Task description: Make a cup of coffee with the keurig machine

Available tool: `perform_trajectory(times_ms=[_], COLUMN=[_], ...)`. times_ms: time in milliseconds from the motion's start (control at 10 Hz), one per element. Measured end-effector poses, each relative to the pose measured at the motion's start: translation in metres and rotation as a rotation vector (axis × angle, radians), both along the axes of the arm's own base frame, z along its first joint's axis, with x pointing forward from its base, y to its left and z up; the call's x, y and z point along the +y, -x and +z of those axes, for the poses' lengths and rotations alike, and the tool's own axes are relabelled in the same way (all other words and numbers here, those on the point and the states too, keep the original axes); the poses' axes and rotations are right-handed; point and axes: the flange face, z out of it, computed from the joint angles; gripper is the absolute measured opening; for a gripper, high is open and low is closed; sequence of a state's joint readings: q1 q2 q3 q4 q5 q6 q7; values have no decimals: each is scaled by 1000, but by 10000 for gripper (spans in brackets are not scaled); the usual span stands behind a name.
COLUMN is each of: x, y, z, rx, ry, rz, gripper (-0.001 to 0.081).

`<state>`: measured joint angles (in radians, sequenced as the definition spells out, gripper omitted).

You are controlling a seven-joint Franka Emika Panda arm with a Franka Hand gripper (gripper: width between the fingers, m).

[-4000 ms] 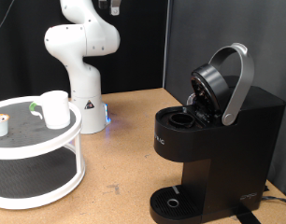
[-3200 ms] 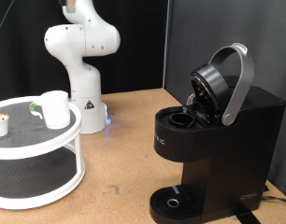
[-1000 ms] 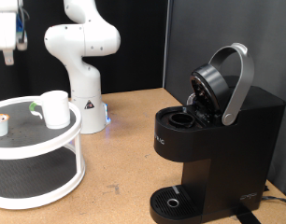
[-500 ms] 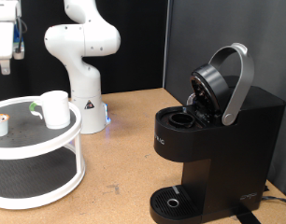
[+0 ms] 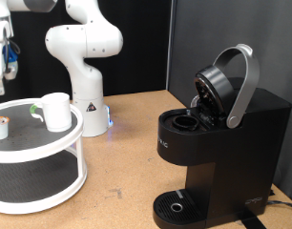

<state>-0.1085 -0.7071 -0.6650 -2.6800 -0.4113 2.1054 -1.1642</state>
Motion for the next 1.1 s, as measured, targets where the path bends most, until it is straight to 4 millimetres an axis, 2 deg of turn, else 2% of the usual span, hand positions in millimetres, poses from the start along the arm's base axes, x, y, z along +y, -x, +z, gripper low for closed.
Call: perform_trajectory(times_ms=[500,1100], x=[-6,-15], y=[-22,-32], z=[-27,-53], rx=[47,53], ry=[35,70], rz=[30,68], gripper=[800,800])
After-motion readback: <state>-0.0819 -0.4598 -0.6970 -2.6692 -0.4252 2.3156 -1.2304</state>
